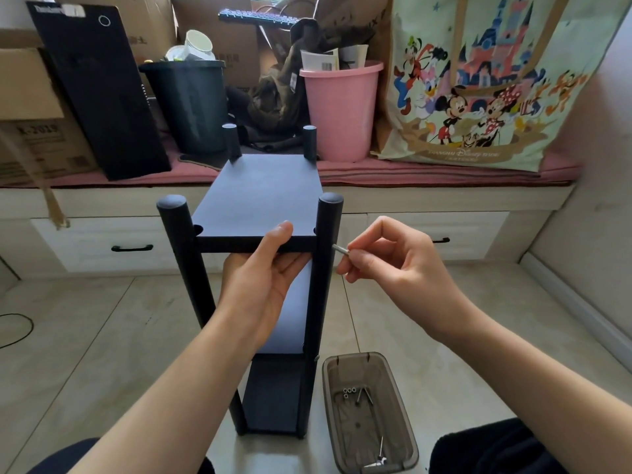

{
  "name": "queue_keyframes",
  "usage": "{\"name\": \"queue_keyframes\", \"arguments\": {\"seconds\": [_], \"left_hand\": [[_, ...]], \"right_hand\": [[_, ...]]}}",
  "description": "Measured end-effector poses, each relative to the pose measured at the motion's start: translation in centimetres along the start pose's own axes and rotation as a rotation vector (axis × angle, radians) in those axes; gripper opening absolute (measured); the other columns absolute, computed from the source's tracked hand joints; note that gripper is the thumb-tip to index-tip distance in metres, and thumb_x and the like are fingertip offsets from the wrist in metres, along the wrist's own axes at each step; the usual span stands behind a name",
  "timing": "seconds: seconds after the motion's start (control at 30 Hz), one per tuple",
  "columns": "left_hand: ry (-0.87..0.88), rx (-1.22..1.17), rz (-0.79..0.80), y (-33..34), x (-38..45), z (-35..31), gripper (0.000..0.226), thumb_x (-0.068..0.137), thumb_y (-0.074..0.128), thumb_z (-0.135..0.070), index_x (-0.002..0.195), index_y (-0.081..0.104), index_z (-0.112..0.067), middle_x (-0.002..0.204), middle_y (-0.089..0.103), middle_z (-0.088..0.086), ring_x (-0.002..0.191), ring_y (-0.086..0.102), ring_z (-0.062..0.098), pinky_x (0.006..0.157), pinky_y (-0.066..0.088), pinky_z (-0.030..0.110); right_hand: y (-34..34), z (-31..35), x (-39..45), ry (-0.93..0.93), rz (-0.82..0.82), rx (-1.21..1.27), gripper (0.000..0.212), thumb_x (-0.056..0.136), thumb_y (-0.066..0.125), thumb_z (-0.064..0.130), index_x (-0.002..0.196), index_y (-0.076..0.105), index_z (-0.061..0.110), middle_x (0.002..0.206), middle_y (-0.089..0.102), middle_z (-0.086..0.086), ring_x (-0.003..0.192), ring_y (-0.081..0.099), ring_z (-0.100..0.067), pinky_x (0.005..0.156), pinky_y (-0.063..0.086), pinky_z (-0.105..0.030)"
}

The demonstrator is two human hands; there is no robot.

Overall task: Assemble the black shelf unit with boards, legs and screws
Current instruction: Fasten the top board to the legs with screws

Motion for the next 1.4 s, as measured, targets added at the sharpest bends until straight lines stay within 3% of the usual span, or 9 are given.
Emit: {"name": "queue_keyframes", "arguments": {"seconds": [0.17,0.33,0.47,0.57,0.7,0.9,1.13,1.27,1.4], "left_hand": [[-0.004,-0.001,-0.013,-0.1,0.0,0.2,0.031,0.078,0.074,-0.018,0.103,0.065,-0.002,0.094,0.074,0.012,0.102,0.073,0.037,0.089,0.06,0.039],[0.013,0.017,-0.025,-0.4,0.1,0.3,0.024,0.09,0.069,-0.013,0.111,0.063,-0.002,0.096,0.075,0.011,0.102,0.073,0.038,0.086,0.06,0.037],[0.023,0.018,-0.045,-0.6,0.2,0.3,0.017,0.092,0.068,-0.012,0.105,0.065,-0.002,0.096,0.076,0.012,0.102,0.073,0.038,0.085,0.06,0.037],[0.021,0.011,-0.053,-0.6,0.2,0.3,0.018,0.092,0.067,-0.012,0.106,0.066,-0.001,0.101,0.075,0.015,0.102,0.073,0.038,0.085,0.06,0.037],[0.022,0.009,-0.052,-0.5,0.1,0.3,0.019,0.094,0.065,-0.011,0.109,0.066,0.0,0.105,0.074,0.018,0.103,0.072,0.038,0.085,0.06,0.037],[0.015,-0.009,-0.063,-0.4,0.1,0.2,0.016,0.093,0.065,-0.01,0.106,0.067,0.0,0.103,0.073,0.018,0.101,0.073,0.037,0.082,0.06,0.035],[0.011,0.004,-0.065,-0.5,0.0,0.1,0.033,0.09,0.068,-0.014,0.116,0.063,0.006,0.105,0.074,0.02,0.103,0.072,0.039,0.084,0.06,0.036],[0.007,-0.003,-0.073,-0.5,0.0,0.1,0.019,0.092,0.066,-0.011,0.104,0.066,0.004,0.099,0.073,0.018,0.101,0.073,0.04,0.083,0.06,0.036],[0.003,0.01,-0.06,-0.4,0.0,0.1,0.025,0.091,0.067,-0.014,0.109,0.065,0.004,0.102,0.073,0.018,0.102,0.073,0.037,0.086,0.06,0.037]], "right_hand": [[0.3,0.1,-0.1,-0.058,-0.016,-0.107,0.01,0.091,0.06,-0.008,0.084,0.056,-0.001,0.075,0.072,-0.009,0.073,0.07,-0.024,0.073,0.059,-0.034],[0.3,-0.3,0.4,-0.026,-0.016,-0.034,0.013,0.093,0.057,-0.008,0.084,0.056,0.002,0.073,0.071,-0.01,0.071,0.069,-0.022,0.072,0.056,-0.028],[0.7,-0.5,0.4,-0.019,-0.025,0.001,0.02,0.094,0.055,-0.008,0.083,0.056,0.008,0.071,0.071,-0.006,0.071,0.068,-0.018,0.072,0.055,-0.027],[0.6,-0.4,0.3,-0.044,-0.035,-0.06,0.018,0.094,0.057,-0.005,0.084,0.057,0.01,0.073,0.072,-0.004,0.073,0.069,-0.02,0.075,0.057,-0.034],[0.9,-0.1,0.2,-0.08,-0.045,-0.133,0.024,0.092,0.062,-0.002,0.082,0.057,0.019,0.075,0.072,-0.002,0.074,0.07,-0.015,0.074,0.056,-0.028],[0.9,-0.5,0.6,-0.015,-0.048,-0.001,0.014,0.094,0.059,-0.003,0.087,0.058,0.009,0.078,0.073,-0.011,0.072,0.07,-0.017,0.075,0.057,-0.029],[0.6,-0.3,0.4,-0.028,-0.085,-0.131,0.01,0.093,0.066,0.01,0.088,0.059,0.014,0.079,0.075,-0.001,0.075,0.072,-0.016,0.079,0.059,-0.042],[0.6,-0.2,0.5,-0.049,-0.098,-0.168,0.011,0.091,0.068,0.01,0.083,0.062,0.015,0.076,0.074,0.001,0.074,0.071,-0.016,0.076,0.058,-0.047],[0.7,-0.3,0.7,-0.059,-0.11,-0.188,0.013,0.09,0.068,0.01,0.081,0.061,0.016,0.075,0.073,0.001,0.072,0.07,-0.017,0.074,0.057,-0.048]]}}
Point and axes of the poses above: each hand's wrist, its own x-axis towards the middle knuckle, its own y-axis out of the palm, z = x × y, the point moved 8 cm from there along x, towards the middle knuckle
